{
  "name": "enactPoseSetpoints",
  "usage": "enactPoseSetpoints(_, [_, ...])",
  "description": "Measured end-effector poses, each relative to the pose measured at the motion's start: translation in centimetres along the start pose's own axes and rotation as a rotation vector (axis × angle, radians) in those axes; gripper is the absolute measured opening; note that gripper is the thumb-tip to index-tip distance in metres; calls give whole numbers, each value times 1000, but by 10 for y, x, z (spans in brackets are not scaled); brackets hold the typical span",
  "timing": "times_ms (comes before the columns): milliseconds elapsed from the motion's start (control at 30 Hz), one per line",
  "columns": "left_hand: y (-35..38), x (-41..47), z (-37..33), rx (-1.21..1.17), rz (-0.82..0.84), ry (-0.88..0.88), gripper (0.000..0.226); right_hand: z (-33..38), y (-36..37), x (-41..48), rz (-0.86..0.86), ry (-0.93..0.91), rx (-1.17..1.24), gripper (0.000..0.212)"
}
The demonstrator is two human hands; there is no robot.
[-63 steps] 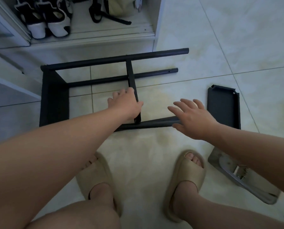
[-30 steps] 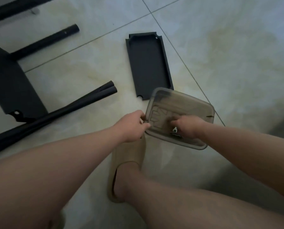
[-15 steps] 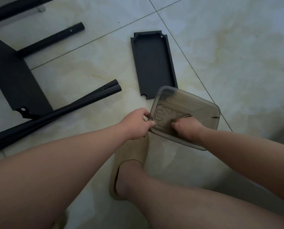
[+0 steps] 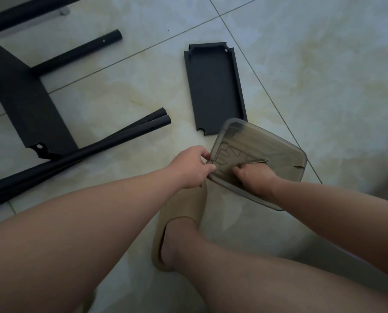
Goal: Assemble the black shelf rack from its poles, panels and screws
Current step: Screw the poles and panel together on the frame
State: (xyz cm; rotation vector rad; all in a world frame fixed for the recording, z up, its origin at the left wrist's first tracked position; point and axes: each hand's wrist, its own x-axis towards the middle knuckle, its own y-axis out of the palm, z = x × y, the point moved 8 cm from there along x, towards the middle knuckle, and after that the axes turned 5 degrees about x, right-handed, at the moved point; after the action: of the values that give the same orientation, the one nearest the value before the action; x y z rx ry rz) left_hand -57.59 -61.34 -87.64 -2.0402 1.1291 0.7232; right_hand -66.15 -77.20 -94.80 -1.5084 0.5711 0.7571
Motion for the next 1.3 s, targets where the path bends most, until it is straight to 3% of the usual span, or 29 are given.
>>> enactPoseSetpoints(200, [0, 0, -1, -5, 3, -12, 33, -8, -5, 2, 43, 68, 96, 32])
enactPoseSetpoints(467, [-22, -22, -7, 189, -24, -12, 48, -32, -69, -13, 12, 264, 436, 13])
enactPoseSetpoints(633, [-76, -62, -1, 422, -83, -5, 43, -18, -148, -40, -182, 271, 653, 6])
enactPoseSetpoints(733, [-121, -92, 6, 490, -174, -2, 39, 13, -191, -54, -288, 210, 944, 14])
enactPoseSetpoints(833, [-171, -124, 18, 491, -306, -12, 33, 58, -229, -63, -341, 100, 1159, 4])
enactPoseSetpoints(867, [-185, -136, 24, 476, -342, -16, 34, 73, -242, -65, -360, 66, 1202, 9])
enactPoseSetpoints(1000, [-229, -188, 62, 402, -420, -26, 35, 137, -287, -62, -389, -49, 1196, 11])
enactPoseSetpoints(1100, [-250, -218, 105, 378, -434, -74, 33, 183, -305, -50, -330, -121, 1194, 5])
enactPoseSetpoints(1233, [-273, -235, 162, 306, -491, -162, 37, 232, -309, -29, -255, -166, 1180, 18])
enactPoseSetpoints(1300, [-274, -235, 188, 250, -526, -181, 36, 251, -302, -18, -205, -168, 1220, 11])
